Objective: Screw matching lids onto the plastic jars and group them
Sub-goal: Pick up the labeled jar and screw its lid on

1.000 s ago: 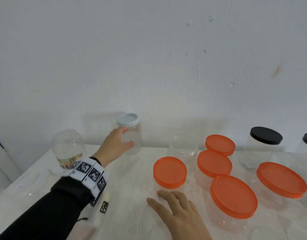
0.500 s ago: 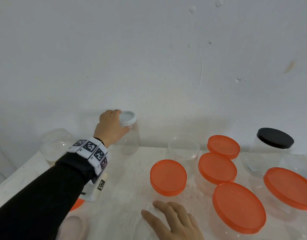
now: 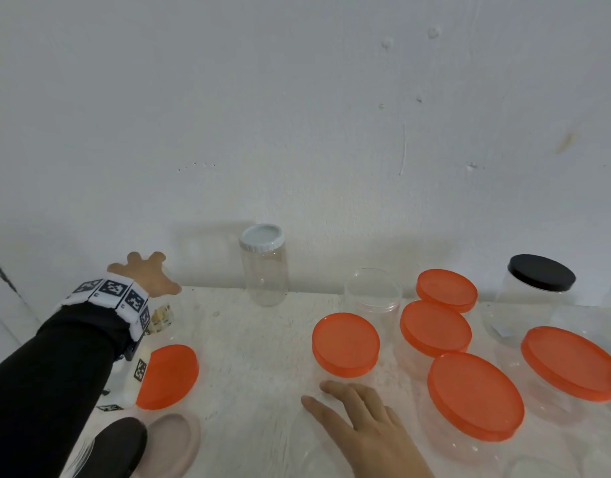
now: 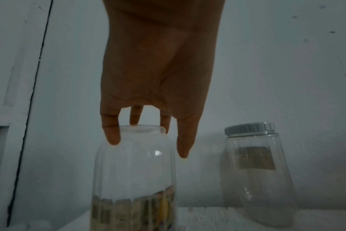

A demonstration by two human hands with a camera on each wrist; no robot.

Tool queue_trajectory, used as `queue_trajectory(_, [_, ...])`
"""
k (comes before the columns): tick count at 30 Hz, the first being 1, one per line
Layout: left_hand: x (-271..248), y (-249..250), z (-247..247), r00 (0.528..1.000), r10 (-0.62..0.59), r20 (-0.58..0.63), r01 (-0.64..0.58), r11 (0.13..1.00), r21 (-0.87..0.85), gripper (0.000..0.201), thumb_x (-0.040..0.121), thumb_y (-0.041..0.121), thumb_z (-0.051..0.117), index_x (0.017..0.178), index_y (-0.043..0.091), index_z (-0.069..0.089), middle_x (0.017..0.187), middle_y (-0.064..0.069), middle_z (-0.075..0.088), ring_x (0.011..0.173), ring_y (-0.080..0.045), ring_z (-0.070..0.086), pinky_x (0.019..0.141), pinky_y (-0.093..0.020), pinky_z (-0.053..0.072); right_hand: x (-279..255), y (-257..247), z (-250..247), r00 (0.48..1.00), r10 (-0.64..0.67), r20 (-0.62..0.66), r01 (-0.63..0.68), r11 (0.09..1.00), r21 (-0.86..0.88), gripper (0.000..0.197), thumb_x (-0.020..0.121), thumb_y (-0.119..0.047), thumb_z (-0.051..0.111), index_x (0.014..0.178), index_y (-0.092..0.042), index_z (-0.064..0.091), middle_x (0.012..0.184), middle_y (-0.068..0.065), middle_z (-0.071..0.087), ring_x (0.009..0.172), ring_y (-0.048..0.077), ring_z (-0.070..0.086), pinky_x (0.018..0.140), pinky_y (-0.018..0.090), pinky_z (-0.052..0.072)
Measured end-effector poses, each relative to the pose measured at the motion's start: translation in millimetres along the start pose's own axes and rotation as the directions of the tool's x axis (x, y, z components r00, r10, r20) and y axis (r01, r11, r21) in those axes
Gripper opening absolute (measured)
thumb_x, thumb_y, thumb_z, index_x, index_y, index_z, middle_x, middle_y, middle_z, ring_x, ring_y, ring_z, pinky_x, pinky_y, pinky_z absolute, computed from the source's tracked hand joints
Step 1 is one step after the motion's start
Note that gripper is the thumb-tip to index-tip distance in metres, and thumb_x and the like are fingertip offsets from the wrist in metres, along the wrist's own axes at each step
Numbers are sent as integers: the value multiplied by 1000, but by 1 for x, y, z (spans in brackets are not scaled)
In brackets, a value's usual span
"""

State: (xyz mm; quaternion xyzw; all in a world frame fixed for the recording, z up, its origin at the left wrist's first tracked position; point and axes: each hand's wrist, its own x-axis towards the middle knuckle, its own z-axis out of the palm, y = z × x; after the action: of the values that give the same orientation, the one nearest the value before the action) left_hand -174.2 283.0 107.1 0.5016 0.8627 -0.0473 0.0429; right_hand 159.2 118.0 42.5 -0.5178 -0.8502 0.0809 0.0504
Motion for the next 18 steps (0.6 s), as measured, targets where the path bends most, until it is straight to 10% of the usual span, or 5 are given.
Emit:
queue_trajectory(3, [-2, -13, 3, 998, 19, -55, -23, 998, -64, 65, 87, 36, 65, 143, 29, 32, 136, -14, 23, 127, -39, 24, 100, -39, 34, 0, -2, -9, 997, -16, 75, 21, 998, -62, 86, 50, -90, 59, 120, -42, 65, 119, -7, 66, 104, 7, 65, 67, 16, 54])
queue_trajectory(5, [-3, -21, 3, 998, 21, -67, -27, 995, -99, 60, 86, 32, 67, 137, 32, 37, 130, -13, 26, 124, -38, 22, 95, -43, 37, 5, 5, -3, 985, -118, 128, 123, 992, -35, 88, 75, -71, 61, 150, -35, 30, 155, 0, 27, 140, 14, 29, 102, 36, 42])
queue_trajectory(7, [-3, -29, 4, 998, 31, -60, -36, 996, -76, 61, 84, 38, 68, 136, 34, 35, 126, -13, 33, 123, -39, 24, 97, -44, 36, 9, 7, -2, 953, -194, 233, 172, 979, 111, 90, 88, -50, 61, 152, -39, -1, 158, -6, -2, 143, 13, 3, 113, 39, 22])
queue_trajectory(13, [-17, -37, 2, 976, 106, -190, -115, 993, -34, 73, 80, 51, 70, 140, 38, 29, 129, -9, 39, 119, -35, 32, 96, -44, 34, 41, -14, -5, 979, -206, 4, 193, 926, 325, 106, 69, -47, 76, 150, -39, 8, 145, -19, 6, 133, 7, 10, 111, 32, 26])
queue_trajectory(18, [-37, -47, -23, 889, 147, -433, -261, 941, -216, 82, 76, 48, 75, 144, 31, 33, 140, -14, 37, 121, -39, 31, 97, -47, 32, 95, -34, -11, 982, -154, -111, 177, 953, 244, 104, 71, -47, 77, 150, -29, 10, 154, -6, 7, 139, 19, 12, 113, 41, 28])
